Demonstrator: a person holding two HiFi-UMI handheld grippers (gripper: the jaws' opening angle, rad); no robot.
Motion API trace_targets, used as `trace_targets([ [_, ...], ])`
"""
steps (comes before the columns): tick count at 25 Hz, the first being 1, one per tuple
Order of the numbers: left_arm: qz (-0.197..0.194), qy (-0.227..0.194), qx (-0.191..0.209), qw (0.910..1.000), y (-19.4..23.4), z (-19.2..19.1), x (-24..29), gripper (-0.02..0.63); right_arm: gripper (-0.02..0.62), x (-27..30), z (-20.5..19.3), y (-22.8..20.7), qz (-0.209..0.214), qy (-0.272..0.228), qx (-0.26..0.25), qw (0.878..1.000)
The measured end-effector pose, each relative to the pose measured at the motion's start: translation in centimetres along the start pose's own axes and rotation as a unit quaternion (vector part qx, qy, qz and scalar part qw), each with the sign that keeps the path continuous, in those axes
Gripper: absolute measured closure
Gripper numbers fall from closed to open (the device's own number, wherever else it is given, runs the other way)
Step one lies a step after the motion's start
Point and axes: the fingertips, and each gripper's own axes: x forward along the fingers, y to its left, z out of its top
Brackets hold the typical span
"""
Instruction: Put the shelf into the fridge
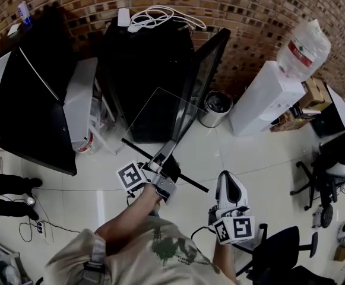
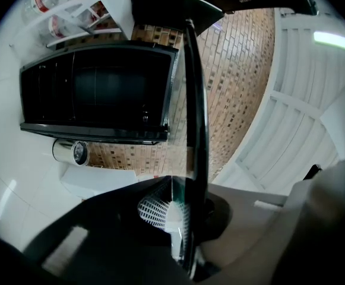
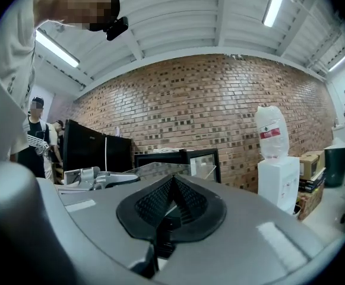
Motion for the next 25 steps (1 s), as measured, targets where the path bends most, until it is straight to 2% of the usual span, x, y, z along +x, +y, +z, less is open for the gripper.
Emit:
trace_targets([
  [5, 0.008, -0.033, 0.0, 0.9994, 0.8, 4.6, 0.8, 0.594, 0.595, 4.5, -0.2, 0.9, 0.017, 0.011, 0.003, 1.0],
  [12, 0.011, -0.056, 0.017, 0.9982, 1.7, 10.2, 2.0, 0.594, 0.595, 10.6, -0.6, 1.8, 0.031, 0.032, 0.003, 0.999],
  [16, 0.012, -0.077, 0.009, 0.9969, 2.3, 13.5, 2.6, 0.594, 0.595, 14.2, -0.6, 3.1, 0.045, 0.041, -0.003, 0.998],
  [25, 0.018, -0.091, 0.019, 0.9955, 3.7, 18.6, 3.7, 0.594, 0.595, 19.8, -0.2, 4.8, 0.056, 0.049, -0.021, 0.997],
])
